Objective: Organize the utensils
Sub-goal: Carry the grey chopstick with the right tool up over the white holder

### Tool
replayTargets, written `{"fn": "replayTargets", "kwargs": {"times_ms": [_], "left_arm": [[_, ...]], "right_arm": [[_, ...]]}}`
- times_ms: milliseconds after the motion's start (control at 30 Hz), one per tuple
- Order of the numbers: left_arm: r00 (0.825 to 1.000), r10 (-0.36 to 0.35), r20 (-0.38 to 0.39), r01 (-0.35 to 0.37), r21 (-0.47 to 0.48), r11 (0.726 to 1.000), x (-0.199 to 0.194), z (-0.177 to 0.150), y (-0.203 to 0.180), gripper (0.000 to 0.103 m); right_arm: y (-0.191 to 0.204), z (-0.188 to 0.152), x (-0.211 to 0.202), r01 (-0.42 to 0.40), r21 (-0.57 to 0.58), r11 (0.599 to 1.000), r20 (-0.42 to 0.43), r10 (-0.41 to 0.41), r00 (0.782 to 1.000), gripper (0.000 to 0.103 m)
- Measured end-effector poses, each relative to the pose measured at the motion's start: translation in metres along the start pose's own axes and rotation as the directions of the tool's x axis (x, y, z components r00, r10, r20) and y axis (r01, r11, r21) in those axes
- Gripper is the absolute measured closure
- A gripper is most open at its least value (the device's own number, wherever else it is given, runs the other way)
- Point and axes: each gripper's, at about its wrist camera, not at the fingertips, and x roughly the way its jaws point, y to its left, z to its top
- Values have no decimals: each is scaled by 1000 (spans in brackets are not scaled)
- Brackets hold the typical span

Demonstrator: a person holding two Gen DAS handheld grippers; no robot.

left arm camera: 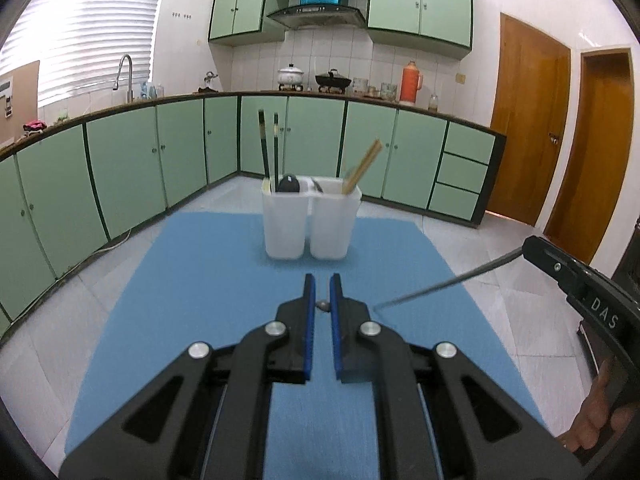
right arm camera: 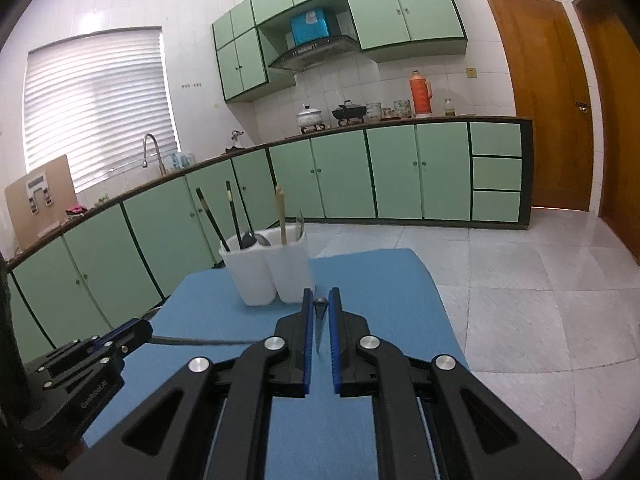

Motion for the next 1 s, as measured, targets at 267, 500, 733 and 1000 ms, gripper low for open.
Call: {"fn": "replayTargets", "kwargs": {"times_ms": [267,500,733,1000], "left_arm": [[1000,-21,6,21,-8,1000,5,40,10,97],[999,-38,12,38,-3,999,9,65,17,97],[998,-57,30,57,-3,998,11,83,24,97],[996,-65,61,65,9,998,12,102,26,97]], "right_arm": [[7,34,18,-38,-21,999,-40,37,999,96],[10,48,27,-66,-49,997,-73,62,995,96],[19,63,34,-97,-92,991,-84,89,992,96],[30,86,42,-142,-122,982,-80,133,988,96]]}}
